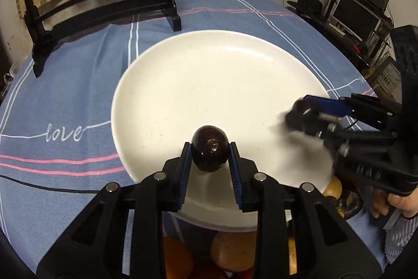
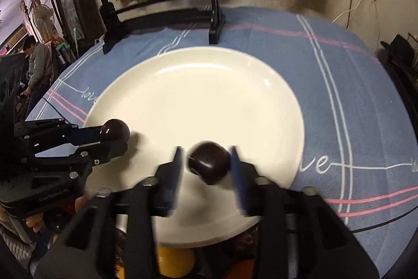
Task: Organize fruits
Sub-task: 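Carry both dark fruits over the white plate and open both tools to release, then withdraw both open tools from the plate back toward the fruit pile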
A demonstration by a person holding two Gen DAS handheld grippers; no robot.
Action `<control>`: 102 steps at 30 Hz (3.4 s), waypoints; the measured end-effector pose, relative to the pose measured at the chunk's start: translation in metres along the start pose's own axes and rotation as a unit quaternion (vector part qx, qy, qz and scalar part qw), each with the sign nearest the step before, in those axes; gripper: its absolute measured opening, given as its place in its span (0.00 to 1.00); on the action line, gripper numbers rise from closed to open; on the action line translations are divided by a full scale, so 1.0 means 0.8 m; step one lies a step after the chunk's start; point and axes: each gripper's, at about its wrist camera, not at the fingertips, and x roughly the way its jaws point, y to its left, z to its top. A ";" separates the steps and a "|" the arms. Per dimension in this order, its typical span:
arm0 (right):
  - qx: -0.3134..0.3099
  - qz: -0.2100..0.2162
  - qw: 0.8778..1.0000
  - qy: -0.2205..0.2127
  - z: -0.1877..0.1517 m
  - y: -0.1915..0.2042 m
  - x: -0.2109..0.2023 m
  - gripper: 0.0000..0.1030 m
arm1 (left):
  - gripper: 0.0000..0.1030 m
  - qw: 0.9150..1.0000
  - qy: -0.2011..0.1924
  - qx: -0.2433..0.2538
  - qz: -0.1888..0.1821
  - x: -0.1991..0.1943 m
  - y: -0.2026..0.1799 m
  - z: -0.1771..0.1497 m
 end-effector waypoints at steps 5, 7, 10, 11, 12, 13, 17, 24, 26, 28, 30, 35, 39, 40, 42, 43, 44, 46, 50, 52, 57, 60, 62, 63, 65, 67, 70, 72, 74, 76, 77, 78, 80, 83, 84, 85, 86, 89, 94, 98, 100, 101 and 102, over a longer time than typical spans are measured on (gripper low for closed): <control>-0.001 -0.019 0.999 -0.037 -0.002 -0.001 -0.018 0.64 | 0.72 1.000 -0.029 -0.003 0.003 -0.017 0.000 0.002; 0.009 -0.013 0.997 -0.069 -0.001 -0.004 -0.042 0.64 | 0.72 0.999 -0.043 -0.005 -0.001 -0.034 0.001 0.002; 0.024 0.007 0.994 -0.107 -0.003 -0.007 -0.079 0.65 | 0.76 0.997 -0.071 -0.013 -0.002 -0.069 0.008 -0.002; 0.029 0.012 0.993 -0.118 -0.007 -0.007 -0.094 0.66 | 0.81 0.997 -0.080 -0.015 0.004 -0.079 0.010 -0.005; 0.032 0.015 0.992 -0.124 -0.011 -0.006 -0.103 0.68 | 0.82 0.995 -0.093 -0.018 0.012 -0.092 0.015 -0.014; 0.038 0.017 0.990 -0.132 -0.019 -0.005 -0.113 0.71 | 0.85 0.994 -0.101 -0.024 0.018 -0.102 0.019 -0.026; 0.051 -0.002 0.987 -0.149 -0.057 -0.004 -0.141 0.98 | 0.86 0.993 -0.104 -0.040 0.044 -0.119 0.032 -0.087; 0.104 0.014 0.981 -0.166 -0.120 -0.023 -0.172 0.99 | 0.85 0.992 -0.116 -0.030 0.026 -0.147 0.023 -0.164; 0.110 0.019 0.980 -0.163 -0.126 -0.025 -0.171 0.99 | 0.85 0.992 -0.122 -0.005 0.028 -0.150 0.008 -0.167; 0.111 0.014 0.981 -0.159 -0.123 -0.023 -0.168 0.99 | 0.85 0.992 -0.120 0.019 0.033 -0.147 -0.005 -0.167; 0.112 0.012 0.981 -0.158 -0.124 -0.023 -0.167 0.99 | 0.85 0.992 -0.117 0.031 0.025 -0.145 -0.010 -0.168; 0.117 0.002 0.982 -0.147 -0.124 -0.028 -0.163 0.99 | 0.83 0.994 -0.108 0.026 0.001 -0.142 -0.006 -0.168; 0.121 -0.002 0.983 -0.135 -0.126 -0.029 -0.158 0.99 | 0.83 0.994 -0.099 -0.040 0.012 -0.139 0.036 -0.164; 0.121 -0.003 0.984 -0.134 -0.126 -0.030 -0.157 0.99 | 0.83 0.993 -0.103 -0.055 0.018 -0.141 0.045 -0.165; 0.123 -0.004 0.984 -0.132 -0.126 -0.031 -0.156 0.99 | 0.83 0.989 -0.112 -0.091 0.032 -0.148 0.068 -0.167; 0.125 -0.003 0.984 -0.129 -0.126 -0.033 -0.155 0.99 | 0.83 0.987 -0.113 -0.101 0.046 -0.149 0.075 -0.168; 0.127 -0.002 0.984 -0.127 -0.126 -0.034 -0.154 0.99 | 0.82 0.987 -0.105 -0.105 0.060 -0.145 0.078 -0.170; 0.129 -0.002 0.984 -0.124 -0.127 -0.036 -0.153 0.99 | 0.82 0.991 -0.089 -0.093 0.045 -0.139 0.073 -0.170; 0.134 -0.002 0.984 -0.120 -0.127 -0.038 -0.153 0.99 | 0.82 0.995 -0.072 -0.057 0.040 -0.131 0.058 -0.170; 0.136 0.000 0.983 -0.120 -0.127 -0.039 -0.153 0.99 | 0.82 0.996 -0.062 -0.064 0.030 -0.127 0.063 -0.170; 0.137 0.002 0.984 -0.113 -0.128 -0.038 -0.150 0.99 | 0.83 0.997 -0.069 -0.024 0.022 -0.127 0.046 -0.166; 0.139 0.001 0.984 -0.110 -0.127 -0.040 -0.149 0.99 | 0.84 0.997 -0.041 0.011 -0.060 -0.117 0.024 -0.162; 0.142 -0.002 0.984 -0.112 -0.128 -0.042 -0.150 0.99 | 0.88 0.997 -0.035 0.068 -0.024 -0.112 -0.004 -0.167; 0.144 -0.002 0.983 -0.113 -0.127 -0.044 -0.150 0.99 | 0.88 0.995 -0.037 0.088 -0.014 -0.113 -0.011 -0.169; 0.151 0.001 0.982 -0.113 -0.128 -0.047 -0.151 0.99 | 0.90 0.996 -0.041 0.071 -0.023 -0.116 -0.001 -0.168; 0.156 0.004 0.982 -0.110 -0.129 -0.049 -0.150 0.99 | 0.90 0.998 -0.041 0.031 -0.025 -0.116 0.023 -0.167; 0.153 0.007 0.983 -0.106 -0.129 -0.047 -0.148 0.99 | 0.88 0.999 -0.044 0.006 0.002 -0.117 0.047 -0.164; 0.150 0.007 0.983 -0.106 -0.129 -0.045 -0.148 0.99 | 0.87 0.999 -0.043 -0.004 0.023 -0.117 0.063 -0.164; 0.150 0.007 0.983 -0.107 -0.128 -0.045 -0.149 0.99 | 0.86 0.999 -0.037 -0.008 0.013 -0.116 0.062 -0.165; 0.151 0.006 0.983 -0.107 -0.128 -0.046 -0.148 0.99 | 0.86 0.999 -0.021 0.018 0.018 -0.105 0.049 -0.164; 0.151 0.006 0.983 -0.107 -0.128 -0.046 -0.148 0.99 | 0.86 0.999 -0.015 0.033 0.022 -0.101 0.042 -0.163; 0.152 0.005 0.983 -0.106 -0.128 -0.046 -0.147 0.99 | 0.86 0.998 -0.022 0.051 0.031 -0.100 0.036 -0.160; 0.152 0.005 0.983 -0.105 -0.128 -0.046 -0.146 0.99 | 0.86 0.996 -0.031 0.077 0.038 -0.099 0.030 -0.160; 0.151 0.005 0.983 -0.105 -0.128 -0.046 -0.146 0.99 | 0.79 0.996 -0.036 0.083 0.025 -0.099 0.033 -0.158; 0.151 0.005 0.983 -0.106 -0.129 -0.046 -0.146 0.99 | 0.73 0.996 -0.035 0.084 0.010 -0.101 0.035 -0.159; 0.151 0.006 0.983 -0.107 -0.129 -0.047 -0.146 0.99 | 0.57 0.996 -0.032 0.084 -0.011 -0.103 0.040 -0.160; 0.152 0.006 0.983 -0.107 -0.129 -0.047 -0.146 0.99 | 0.53 0.996 -0.031 0.077 -0.014 -0.104 0.046 -0.160; 0.154 0.002 0.983 -0.102 -0.129 -0.047 -0.143 0.99 | 0.55 0.998 -0.031 0.036 -0.035 -0.104 0.069 -0.158; 0.149 0.000 0.984 -0.101 -0.130 -0.045 -0.142 0.99 | 0.54 0.991 -0.015 0.125 0.035 -0.089 0.021 -0.162; 0.151 -0.001 0.984 -0.100 -0.130 -0.045 -0.140 0.99 | 0.42 0.992 -0.015 0.121 0.030 -0.089 0.024 -0.161; 0.148 0.000 0.984 -0.100 -0.130 -0.044 -0.140 0.99 | 0.40 0.994 -0.025 0.100 0.028 -0.095 0.034 -0.159; 0.147 0.001 0.984 -0.100 -0.130 -0.044 -0.140 0.99 | 0.40 0.995 -0.031 0.093 0.023 -0.098 0.037 -0.158; 0.145 0.004 0.984 -0.100 -0.130 -0.043 -0.140 0.99 | 0.40 0.996 -0.038 0.082 0.015 -0.102 0.042 -0.158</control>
